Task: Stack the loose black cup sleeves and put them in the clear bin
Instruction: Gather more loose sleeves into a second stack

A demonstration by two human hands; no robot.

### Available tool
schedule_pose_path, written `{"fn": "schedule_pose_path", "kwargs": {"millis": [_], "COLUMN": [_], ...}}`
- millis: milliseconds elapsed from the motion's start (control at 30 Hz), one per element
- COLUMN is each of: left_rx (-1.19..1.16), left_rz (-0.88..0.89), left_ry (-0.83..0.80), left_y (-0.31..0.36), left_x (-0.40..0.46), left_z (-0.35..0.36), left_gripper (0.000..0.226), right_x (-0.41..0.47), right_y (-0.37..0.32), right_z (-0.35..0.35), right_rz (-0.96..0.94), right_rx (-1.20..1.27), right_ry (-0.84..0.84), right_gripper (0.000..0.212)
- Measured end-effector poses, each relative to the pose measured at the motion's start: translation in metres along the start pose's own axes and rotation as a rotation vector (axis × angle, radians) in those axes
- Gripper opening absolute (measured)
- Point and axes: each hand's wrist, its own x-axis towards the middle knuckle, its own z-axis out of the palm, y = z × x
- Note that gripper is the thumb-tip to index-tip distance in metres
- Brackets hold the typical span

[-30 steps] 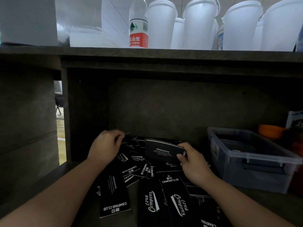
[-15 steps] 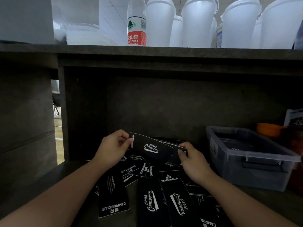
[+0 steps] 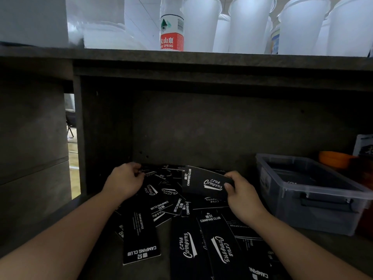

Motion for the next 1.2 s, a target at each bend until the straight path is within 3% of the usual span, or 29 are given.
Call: {"fn": "schedule_pose_path", "kwargs": {"millis": [233,300,433,500,633,800,900,1000,1033,1200], "left_rx": [0.089,-0.003,-0.024,0.096,0.261,0.12,0.129,0.336,0.385,0.185], "left_rz": [-0.116,-0.159,-0.096,-0.081,-0.034,-0.021,-0.009,-0.005,0.004,0.058], "left_ry": [-0.146,-0.287,-0.767,-0.913,-0.761,-0.586,-0.578,-0.791,-0.812,-0.624], "left_y": [0.007,0.004,0.005,0.009,0.009,0.002,0.005,0.009,0.009,0.006], "left_x": [0.002,0.001,-0.011,-0.013,-0.012,-0.007,-0.008,-0.012,-0.012,-0.009], "left_z": [-0.004,-0.017,-0.049,-0.056,-0.05,-0.043,-0.045,-0.048,-0.048,-0.043], "left_gripper": [0.051,0.055,0.104,0.1,0.065,0.027,0.036,0.091,0.096,0.048], "right_x": [0.0,0.0,-0.001,-0.002,-0.002,-0.001,0.0,0.0,0.001,0.0], "right_y": [0.001,0.001,-0.001,-0.001,-0.001,-0.001,0.0,0.001,0.001,-0.001], "right_z": [0.0,0.0,-0.001,-0.001,-0.002,-0.001,-0.001,-0.001,-0.001,-0.002], "right_rz": [0.012,0.018,0.028,0.033,0.029,0.028,0.028,0.034,0.035,0.049], "right_rx": [-0.052,-0.048,-0.046,-0.045,-0.056,-0.05,-0.051,-0.062,-0.062,-0.063], "right_ry": [-0.053,-0.062,-0.067,-0.06,-0.057,-0.05,-0.048,-0.051,-0.055,-0.057], "right_gripper": [0.022,0.022,0.023,0.023,0.023,0.022,0.022,0.023,0.022,0.022]}}
